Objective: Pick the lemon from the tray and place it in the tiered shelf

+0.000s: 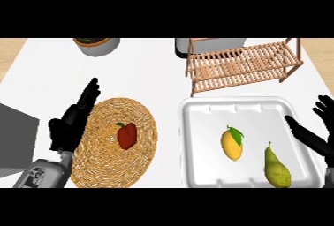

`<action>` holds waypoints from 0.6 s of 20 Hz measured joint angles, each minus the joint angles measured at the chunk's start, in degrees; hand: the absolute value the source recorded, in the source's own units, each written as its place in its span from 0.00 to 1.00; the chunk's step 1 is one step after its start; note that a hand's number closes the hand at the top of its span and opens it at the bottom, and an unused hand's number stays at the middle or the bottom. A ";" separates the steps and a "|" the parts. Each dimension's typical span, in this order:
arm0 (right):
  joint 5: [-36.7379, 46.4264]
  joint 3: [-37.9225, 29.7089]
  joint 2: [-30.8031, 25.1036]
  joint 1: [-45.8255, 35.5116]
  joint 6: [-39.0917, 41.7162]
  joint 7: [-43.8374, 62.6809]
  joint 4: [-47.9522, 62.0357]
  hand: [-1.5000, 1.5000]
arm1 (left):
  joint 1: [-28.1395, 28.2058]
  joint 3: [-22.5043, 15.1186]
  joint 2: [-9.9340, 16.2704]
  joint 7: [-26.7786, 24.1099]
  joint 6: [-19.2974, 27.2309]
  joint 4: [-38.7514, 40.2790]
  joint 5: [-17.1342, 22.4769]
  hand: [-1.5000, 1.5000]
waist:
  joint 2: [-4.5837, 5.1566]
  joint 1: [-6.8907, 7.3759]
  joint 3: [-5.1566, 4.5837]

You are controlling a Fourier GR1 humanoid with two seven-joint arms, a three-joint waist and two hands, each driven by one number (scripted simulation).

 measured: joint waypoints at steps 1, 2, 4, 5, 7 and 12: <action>0.15 -0.63 2.25 0.80 -1.51 -3.32 0.82 0.00 | -0.33 -0.18 -0.15 0.70 0.12 -0.39 -0.22 0.50 | -0.09 0.29 0.00; -0.67 -1.67 4.17 1.49 -1.85 -6.63 1.31 0.00 | -0.23 -0.05 -0.22 0.27 -0.22 -0.01 -0.18 0.50 | -0.14 0.48 0.01; -3.02 -3.85 6.38 2.20 -0.02 -12.27 2.50 0.00 | -0.13 -0.05 -1.01 -0.64 -0.38 0.96 -0.64 0.50 | -0.23 0.87 -0.03; -4.16 -4.28 6.65 3.72 2.05 -13.89 1.67 0.00 | -0.10 -0.21 -1.44 -0.35 -0.22 0.74 -0.99 0.50 | -0.29 0.96 -0.04; -4.00 -2.67 6.04 5.37 5.09 -13.75 -0.15 0.00 | -0.46 -0.22 -1.97 0.05 -0.42 1.19 -1.34 0.50 | -0.36 1.15 -0.10; 0.17 2.09 -0.26 9.36 9.68 -7.06 -6.93 0.00 | -1.33 0.23 -2.77 -0.97 -0.94 3.05 -2.06 0.50 | -0.41 1.30 -0.21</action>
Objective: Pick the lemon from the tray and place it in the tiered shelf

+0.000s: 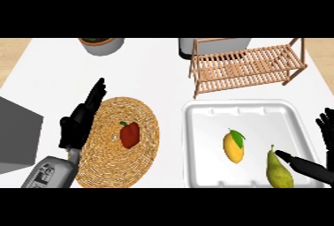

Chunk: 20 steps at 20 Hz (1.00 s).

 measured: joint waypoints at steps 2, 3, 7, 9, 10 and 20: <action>1.76 1.05 -2.80 0.09 0.42 4.86 -3.16 0.00 | 0.13 0.22 -0.29 -0.57 -0.53 0.42 0.01 0.50 | -0.01 0.18 -0.02; 2.49 1.35 -4.27 0.06 0.97 6.92 -4.42 0.00 | 0.28 -0.05 -0.78 -0.65 -0.14 0.33 -0.53 0.50 | -0.02 0.25 -0.03; 5.65 3.62 -9.57 0.50 1.78 19.07 -12.80 0.00 | 0.11 0.61 -1.04 -1.10 -0.69 0.85 -0.66 0.50 | -0.05 0.30 -0.09; 7.29 4.70 -13.18 -0.03 3.60 24.52 -15.32 0.00 | 0.65 0.26 -1.10 -0.86 -0.59 0.19 -1.14 0.50 | -0.07 0.58 -0.10; 8.18 5.55 -14.98 -0.33 4.72 27.23 -16.64 0.00 | 0.65 0.28 -1.19 -1.12 -0.75 0.53 -1.17 0.50 | -0.04 0.63 -0.13; 17.41 14.88 -23.26 -5.52 12.83 55.20 -30.01 0.00 | -0.44 0.77 -2.62 0.66 -0.90 0.05 -2.24 0.50 | -0.01 0.85 -0.07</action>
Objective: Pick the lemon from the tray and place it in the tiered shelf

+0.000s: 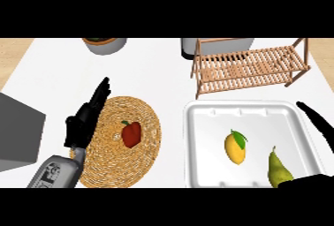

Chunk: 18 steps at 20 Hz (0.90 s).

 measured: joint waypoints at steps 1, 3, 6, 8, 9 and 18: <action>0.32 -0.05 0.51 -0.93 1.05 1.60 -0.28 0.00 | -0.08 0.53 0.12 0.32 -0.71 0.01 0.08 0.50 | 0.00 -0.03 0.02; 1.71 0.96 1.69 -2.49 2.09 6.32 -2.86 0.00 | -0.08 0.89 -0.24 -0.15 -1.09 0.33 -0.56 0.50 | 0.01 -0.04 0.04; 5.52 3.47 5.28 -5.49 3.01 10.97 -3.75 0.00 | 0.03 1.81 -0.88 -0.87 -1.76 0.81 -1.30 0.50 | 0.01 -0.03 0.05; 8.31 4.29 7.25 -4.87 3.29 11.63 -4.44 0.00 | 1.44 2.28 -0.83 -0.31 -2.27 -0.83 -1.61 0.50 | 0.00 -0.07 0.07; 9.19 4.40 8.09 -5.10 3.89 12.61 -5.35 0.00 | 1.56 2.74 -0.86 -0.18 -2.78 -1.12 -1.62 0.50 | 0.00 -0.11 0.09; 17.56 5.79 16.59 -7.90 7.24 15.40 -3.35 0.00 | 0.26 4.98 -3.41 1.57 -4.16 -0.78 -4.31 0.50 | 0.01 -0.18 0.10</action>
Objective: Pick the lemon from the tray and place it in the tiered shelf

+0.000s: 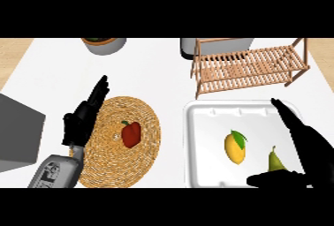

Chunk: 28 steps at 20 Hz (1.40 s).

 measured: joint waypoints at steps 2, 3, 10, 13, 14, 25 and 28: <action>1.63 0.54 1.98 -0.44 0.67 0.68 -0.17 0.00 | 1.78 -0.04 -0.40 -1.21 -0.48 -0.57 -0.63 0.50 | -0.01 0.03 0.01; 2.03 0.30 2.71 -0.53 1.04 0.55 0.31 0.00 | 1.56 0.47 -0.20 -0.92 -1.22 -0.58 -0.59 0.50 | 0.00 0.03 0.00; 6.71 0.67 7.37 1.10 2.57 -1.27 2.77 0.00 | 2.04 1.21 -2.51 -1.53 -1.39 -0.35 -2.94 0.50 | 0.01 -0.04 0.01; 8.19 0.36 8.97 1.48 3.70 -1.26 3.19 0.00 | 1.29 2.66 -2.44 -1.71 -2.75 0.83 -2.94 0.50 | 0.01 -0.06 0.01; 9.00 0.50 9.68 1.50 3.87 -1.33 3.79 0.00 | 1.01 3.12 -2.53 -1.78 -2.86 1.04 -3.06 0.50 | 0.00 -0.06 0.01; 13.84 -0.29 14.50 1.62 7.26 -3.47 8.51 0.00 | 1.98 3.99 -5.02 -2.93 -3.56 1.34 -5.69 0.50 | 0.01 -0.03 0.02; 15.12 -0.77 15.64 1.38 8.10 -4.52 10.32 0.00 | 1.71 4.76 -5.08 -2.49 -4.39 1.32 -5.80 0.50 | 0.02 -0.02 0.02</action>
